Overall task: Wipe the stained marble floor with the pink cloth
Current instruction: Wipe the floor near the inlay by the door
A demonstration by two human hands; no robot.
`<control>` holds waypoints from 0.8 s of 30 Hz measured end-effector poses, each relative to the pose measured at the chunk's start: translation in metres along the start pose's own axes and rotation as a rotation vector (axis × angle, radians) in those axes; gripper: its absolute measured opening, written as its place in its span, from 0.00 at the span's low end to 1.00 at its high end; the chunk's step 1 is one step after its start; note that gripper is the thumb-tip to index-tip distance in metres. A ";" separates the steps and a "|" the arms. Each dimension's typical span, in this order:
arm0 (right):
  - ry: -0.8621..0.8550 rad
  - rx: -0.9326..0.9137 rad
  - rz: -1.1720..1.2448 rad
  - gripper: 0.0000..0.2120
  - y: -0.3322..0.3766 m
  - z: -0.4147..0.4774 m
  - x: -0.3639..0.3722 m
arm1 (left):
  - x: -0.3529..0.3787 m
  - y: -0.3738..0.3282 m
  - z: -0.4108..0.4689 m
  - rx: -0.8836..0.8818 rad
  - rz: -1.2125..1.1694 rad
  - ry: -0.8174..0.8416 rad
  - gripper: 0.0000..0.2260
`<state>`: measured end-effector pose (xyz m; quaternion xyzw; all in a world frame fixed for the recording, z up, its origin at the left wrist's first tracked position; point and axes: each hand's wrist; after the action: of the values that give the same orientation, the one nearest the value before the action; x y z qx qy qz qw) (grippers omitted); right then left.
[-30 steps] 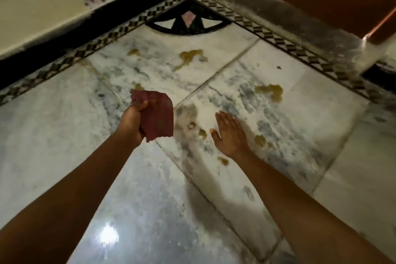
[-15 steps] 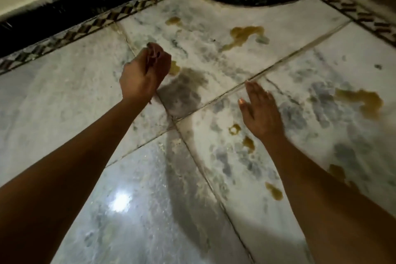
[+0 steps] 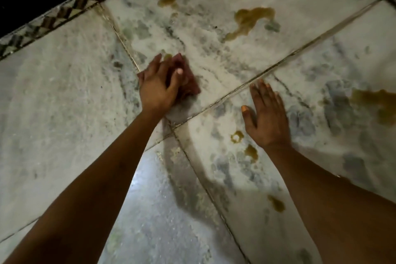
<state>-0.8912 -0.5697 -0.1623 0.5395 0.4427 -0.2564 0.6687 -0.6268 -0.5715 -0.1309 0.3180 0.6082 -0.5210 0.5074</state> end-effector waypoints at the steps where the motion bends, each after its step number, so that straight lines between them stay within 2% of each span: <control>1: 0.004 0.004 -0.003 0.33 0.000 0.000 0.000 | 0.007 0.000 0.010 -0.037 0.108 0.057 0.24; 3: 0.002 -0.001 0.000 0.32 -0.001 0.001 0.001 | 0.024 -0.007 0.032 -0.063 0.292 0.188 0.27; 6: 0.013 0.011 -0.018 0.31 -0.002 0.000 0.002 | 0.035 -0.026 0.054 -0.059 0.329 0.227 0.27; 11: 0.042 0.024 -0.023 0.31 -0.001 0.000 -0.001 | 0.023 -0.014 -0.007 0.302 0.317 0.206 0.26; 12: 0.044 0.025 -0.030 0.31 0.000 -0.002 -0.001 | 0.019 0.000 -0.015 0.310 0.319 0.205 0.27; 15: 0.037 0.031 -0.034 0.31 0.000 -0.001 -0.001 | 0.013 0.031 0.028 0.096 0.375 0.160 0.26; 17: 0.033 0.026 -0.014 0.32 0.000 0.000 -0.001 | 0.016 0.031 0.073 -0.108 0.359 0.162 0.25; 19: 0.038 0.019 0.010 0.32 0.001 0.001 0.000 | 0.025 0.012 0.106 -0.192 0.320 0.186 0.25; 21: 0.039 0.025 0.004 0.32 0.000 0.001 0.001 | 0.034 -0.016 0.108 -0.116 0.307 0.204 0.24; 24: 0.052 0.026 -0.016 0.32 0.000 0.002 0.001 | 0.031 -0.031 0.057 0.144 0.321 0.233 0.26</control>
<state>-0.8904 -0.5714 -0.1631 0.5512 0.4610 -0.2535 0.6477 -0.6480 -0.6379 -0.1472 0.5045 0.5656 -0.4351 0.4861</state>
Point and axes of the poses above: each hand's wrist, its own z-axis towards the middle knuckle, its own x-axis out of the palm, y = z × x, and after that the axes turned 9 degrees about z, right-handed
